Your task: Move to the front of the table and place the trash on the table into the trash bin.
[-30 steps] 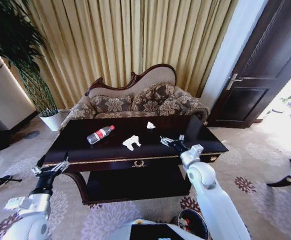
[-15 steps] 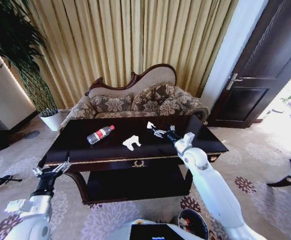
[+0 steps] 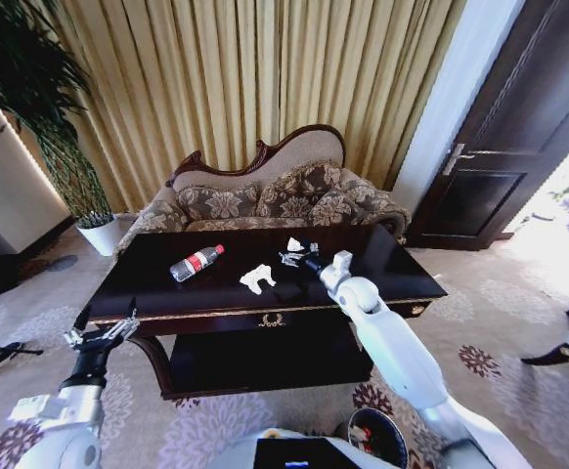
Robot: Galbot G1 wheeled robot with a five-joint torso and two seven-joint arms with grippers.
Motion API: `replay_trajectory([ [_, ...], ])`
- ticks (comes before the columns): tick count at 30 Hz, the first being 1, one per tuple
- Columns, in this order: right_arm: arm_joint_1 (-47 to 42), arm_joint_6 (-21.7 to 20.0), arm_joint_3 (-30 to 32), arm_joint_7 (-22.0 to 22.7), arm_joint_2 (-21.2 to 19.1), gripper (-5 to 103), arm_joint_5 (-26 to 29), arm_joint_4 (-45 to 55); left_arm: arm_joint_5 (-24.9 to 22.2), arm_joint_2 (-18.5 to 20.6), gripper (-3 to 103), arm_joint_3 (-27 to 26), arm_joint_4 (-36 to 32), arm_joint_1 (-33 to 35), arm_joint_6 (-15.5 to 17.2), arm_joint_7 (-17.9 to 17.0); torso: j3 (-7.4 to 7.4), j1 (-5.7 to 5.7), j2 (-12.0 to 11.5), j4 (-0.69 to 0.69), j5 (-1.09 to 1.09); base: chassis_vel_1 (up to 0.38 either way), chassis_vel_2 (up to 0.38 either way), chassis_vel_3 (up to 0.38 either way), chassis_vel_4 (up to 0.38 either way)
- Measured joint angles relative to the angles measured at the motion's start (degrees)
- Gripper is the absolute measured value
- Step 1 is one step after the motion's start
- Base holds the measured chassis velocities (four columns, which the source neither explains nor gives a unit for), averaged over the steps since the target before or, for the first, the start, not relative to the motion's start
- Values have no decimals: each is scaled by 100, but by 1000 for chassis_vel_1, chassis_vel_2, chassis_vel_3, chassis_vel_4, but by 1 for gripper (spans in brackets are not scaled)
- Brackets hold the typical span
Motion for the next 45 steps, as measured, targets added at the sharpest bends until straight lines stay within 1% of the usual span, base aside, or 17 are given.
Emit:
replay_trajectory([
  [8, 402, -4, -273, 125, 150, 100, -25, -502, 0, -39, 100, 8, 10, 3, -38, 27, -1, 0, 0, 1, 0, 0, 0, 0, 0],
  [14, 687, -1, -365, 369, 326, 100, -99, -931, -9, -104, 100, 43, 28, 5, -59, 36, -1, 0, 0, 1, 1, 0, 0, 0, 0],
  [21, 916, 4, -499, 435, 404, 100, -189, -1215, -20, -127, 100, 44, 38, 7, -84, 36, 0, 0, 0, 0, 0, 0, 0, 0, 0],
  [28, 1161, 85, -636, 493, 579, 100, -518, -1755, -34, -179, 100, 26, 40, 55, -173, 59, 0, 0, 0, 1, 0, 0, 0, 0, 0],
  [37, 1212, 192, -599, 474, 524, 100, -666, -2040, -78, -173, 100, -11, 61, 76, -228, 81, 0, 0, 0, 0, 0, 0, 0, 0, 0],
  [45, 1179, 257, -502, 427, 358, 100, -736, -2146, -78, -191, 100, 39, 77, 67, -257, 128, 0, 0, 0, -1, 1, 0, 0, 0, 0],
])
